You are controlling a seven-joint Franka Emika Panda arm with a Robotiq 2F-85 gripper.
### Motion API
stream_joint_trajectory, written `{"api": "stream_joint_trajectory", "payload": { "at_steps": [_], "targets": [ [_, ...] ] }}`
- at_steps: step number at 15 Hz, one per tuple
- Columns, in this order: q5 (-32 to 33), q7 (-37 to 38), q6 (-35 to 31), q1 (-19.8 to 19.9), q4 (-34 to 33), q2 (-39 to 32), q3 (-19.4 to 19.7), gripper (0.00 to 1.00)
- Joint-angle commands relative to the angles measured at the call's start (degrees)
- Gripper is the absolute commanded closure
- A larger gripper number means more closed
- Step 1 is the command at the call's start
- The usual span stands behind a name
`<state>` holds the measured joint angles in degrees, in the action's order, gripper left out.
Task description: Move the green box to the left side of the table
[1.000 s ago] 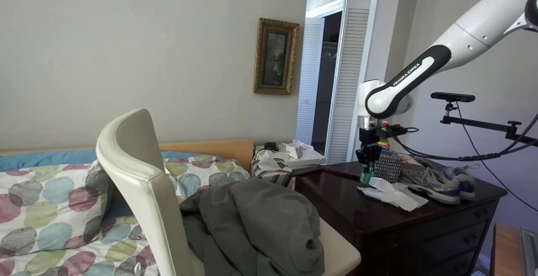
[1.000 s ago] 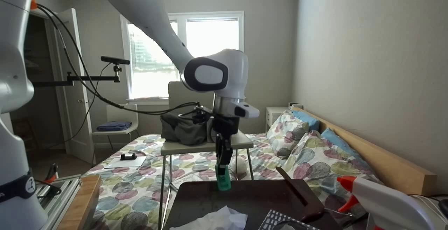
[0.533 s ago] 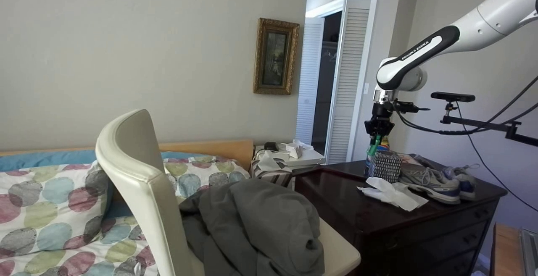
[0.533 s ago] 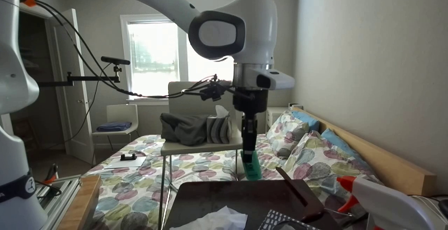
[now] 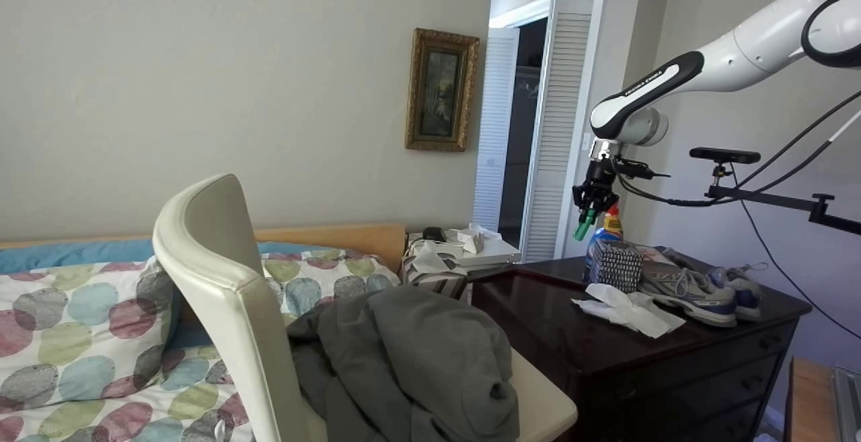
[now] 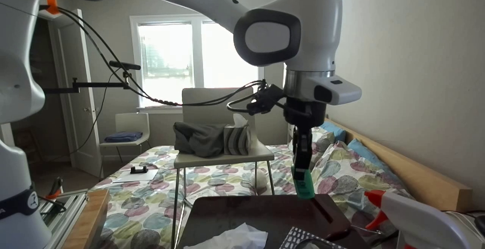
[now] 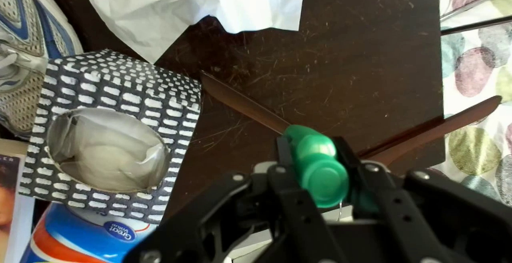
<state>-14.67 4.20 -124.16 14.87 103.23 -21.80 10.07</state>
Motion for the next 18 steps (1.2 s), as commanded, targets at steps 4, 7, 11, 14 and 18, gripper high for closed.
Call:
{"api": "stream_joint_trajectory", "payload": {
  "at_steps": [4,7,11,14,18],
  "targets": [
    [-0.16,0.73,-1.24,0.13,-2.88,-3.16,-0.21,0.93],
    [-0.20,1.43,-1.16,0.48,-7.77,-7.40,-0.34,0.93],
    [0.40,2.10,1.36,1.24,-15.82,-14.07,-0.56,0.93],
    [1.35,2.29,3.78,1.45,-21.39,-18.89,-0.70,0.93],
    [1.69,0.18,5.93,1.95,-26.12,-24.25,-1.55,0.93]
  ]
}}
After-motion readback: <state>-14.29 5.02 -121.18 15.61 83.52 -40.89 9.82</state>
